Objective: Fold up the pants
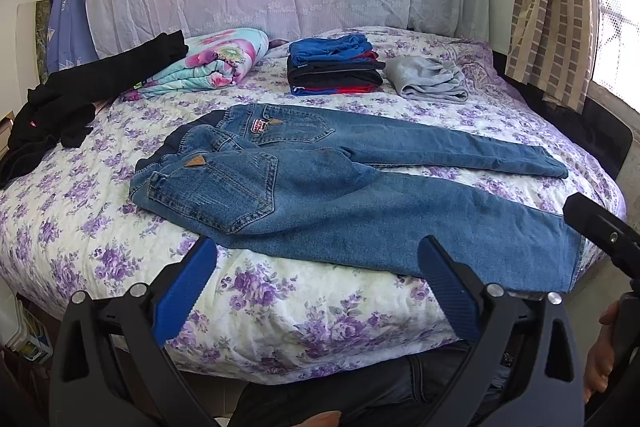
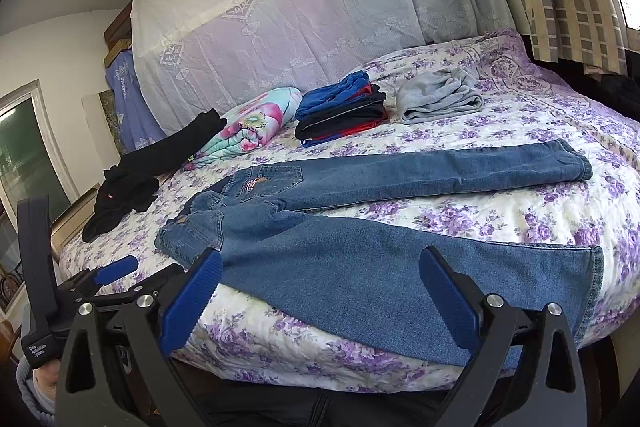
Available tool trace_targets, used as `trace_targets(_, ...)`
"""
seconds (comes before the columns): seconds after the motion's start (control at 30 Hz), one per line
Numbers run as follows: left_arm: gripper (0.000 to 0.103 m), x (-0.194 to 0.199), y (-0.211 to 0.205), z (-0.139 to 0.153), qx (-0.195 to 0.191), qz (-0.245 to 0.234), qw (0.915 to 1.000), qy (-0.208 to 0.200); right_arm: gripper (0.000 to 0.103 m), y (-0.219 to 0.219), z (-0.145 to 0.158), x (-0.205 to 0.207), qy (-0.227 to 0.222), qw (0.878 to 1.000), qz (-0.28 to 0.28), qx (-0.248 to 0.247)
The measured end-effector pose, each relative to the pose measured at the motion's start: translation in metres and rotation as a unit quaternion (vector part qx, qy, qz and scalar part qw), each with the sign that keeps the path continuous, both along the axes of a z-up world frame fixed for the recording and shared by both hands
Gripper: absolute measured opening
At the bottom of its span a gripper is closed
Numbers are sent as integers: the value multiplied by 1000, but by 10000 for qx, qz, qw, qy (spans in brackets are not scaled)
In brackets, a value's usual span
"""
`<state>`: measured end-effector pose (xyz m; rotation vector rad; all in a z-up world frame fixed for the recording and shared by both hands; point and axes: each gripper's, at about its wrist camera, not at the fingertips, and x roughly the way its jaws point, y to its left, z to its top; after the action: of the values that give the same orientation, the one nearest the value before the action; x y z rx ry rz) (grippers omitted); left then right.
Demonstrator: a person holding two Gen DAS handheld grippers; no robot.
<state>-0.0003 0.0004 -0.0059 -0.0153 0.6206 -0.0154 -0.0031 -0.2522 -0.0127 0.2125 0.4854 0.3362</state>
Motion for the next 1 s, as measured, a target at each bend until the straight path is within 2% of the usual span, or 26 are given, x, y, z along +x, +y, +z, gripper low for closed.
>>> trace_targets(1.0,98,-2,-2,-3,-10,3,10000,35,99,-1,-1,0,30,10000,7,37)
